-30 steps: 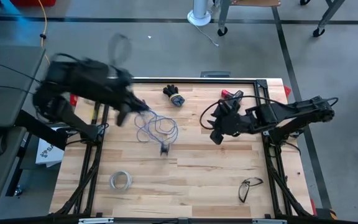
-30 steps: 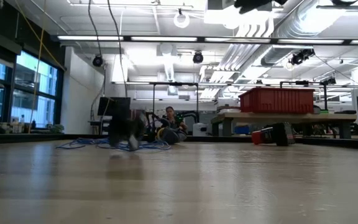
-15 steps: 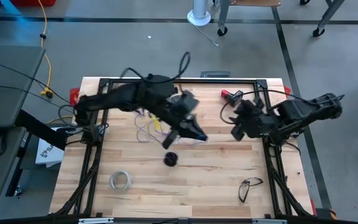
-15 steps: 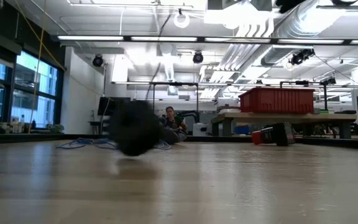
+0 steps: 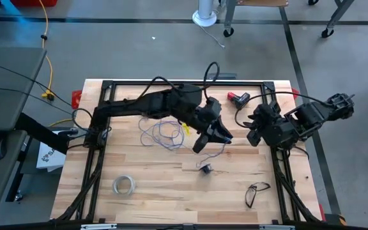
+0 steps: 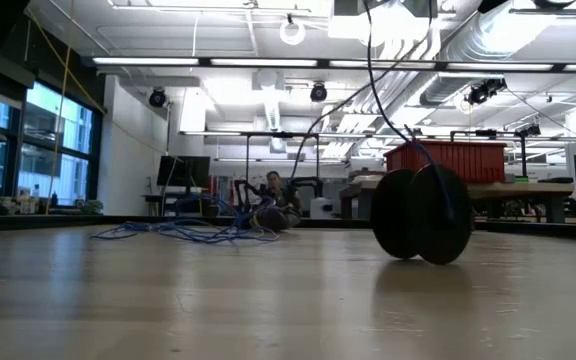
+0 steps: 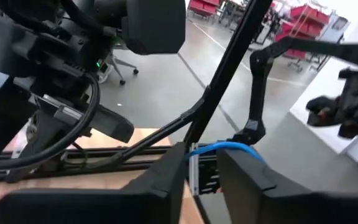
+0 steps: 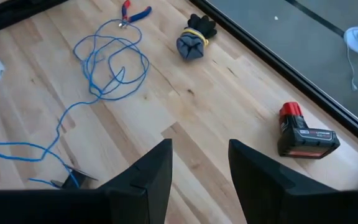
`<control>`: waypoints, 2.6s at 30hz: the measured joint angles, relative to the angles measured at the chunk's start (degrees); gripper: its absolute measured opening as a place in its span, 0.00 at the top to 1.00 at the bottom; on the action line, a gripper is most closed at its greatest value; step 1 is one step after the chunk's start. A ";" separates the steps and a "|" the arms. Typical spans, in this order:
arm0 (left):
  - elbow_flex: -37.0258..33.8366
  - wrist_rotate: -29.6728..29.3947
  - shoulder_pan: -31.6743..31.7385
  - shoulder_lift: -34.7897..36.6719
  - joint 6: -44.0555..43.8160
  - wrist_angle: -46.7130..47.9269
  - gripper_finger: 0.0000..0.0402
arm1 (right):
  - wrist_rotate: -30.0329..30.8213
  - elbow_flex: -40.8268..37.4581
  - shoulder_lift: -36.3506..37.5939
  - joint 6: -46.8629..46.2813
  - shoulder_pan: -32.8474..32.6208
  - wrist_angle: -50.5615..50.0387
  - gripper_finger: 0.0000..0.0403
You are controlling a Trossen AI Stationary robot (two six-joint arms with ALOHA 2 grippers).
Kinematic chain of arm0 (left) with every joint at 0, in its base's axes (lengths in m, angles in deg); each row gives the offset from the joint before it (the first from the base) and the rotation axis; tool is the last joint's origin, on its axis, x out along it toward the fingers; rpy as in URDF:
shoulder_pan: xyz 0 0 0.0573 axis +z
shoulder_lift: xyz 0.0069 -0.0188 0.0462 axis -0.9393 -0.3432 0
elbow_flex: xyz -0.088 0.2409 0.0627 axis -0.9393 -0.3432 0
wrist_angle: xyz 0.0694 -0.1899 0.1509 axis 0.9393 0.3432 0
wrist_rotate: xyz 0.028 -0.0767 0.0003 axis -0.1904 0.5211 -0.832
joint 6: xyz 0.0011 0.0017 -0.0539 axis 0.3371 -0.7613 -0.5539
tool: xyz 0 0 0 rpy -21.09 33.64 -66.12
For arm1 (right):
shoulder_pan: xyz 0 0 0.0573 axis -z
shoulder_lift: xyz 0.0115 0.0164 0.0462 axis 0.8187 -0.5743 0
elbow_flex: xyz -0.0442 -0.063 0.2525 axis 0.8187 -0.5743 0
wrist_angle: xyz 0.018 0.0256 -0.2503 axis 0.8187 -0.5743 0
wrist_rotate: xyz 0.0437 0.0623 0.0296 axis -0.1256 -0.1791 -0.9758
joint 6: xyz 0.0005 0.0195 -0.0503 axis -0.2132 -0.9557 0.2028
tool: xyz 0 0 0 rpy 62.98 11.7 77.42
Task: Coil cords
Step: Uncoil the blue wire from the black spool
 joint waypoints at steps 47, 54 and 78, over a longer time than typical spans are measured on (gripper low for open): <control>-2.66 -27.31 6.58 -6.00 22.89 41.11 0.53 | -3.36 0.02 0.04 -1.05 -0.01 -5.05 0.63; -21.23 -26.51 5.35 -0.15 14.86 31.96 0.53 | -3.47 0.02 0.04 -1.16 0.01 -5.35 0.63; -76.72 -31.32 -2.17 24.48 14.02 20.96 0.53 | -8.18 0.02 -5.93 13.28 0.66 9.38 0.63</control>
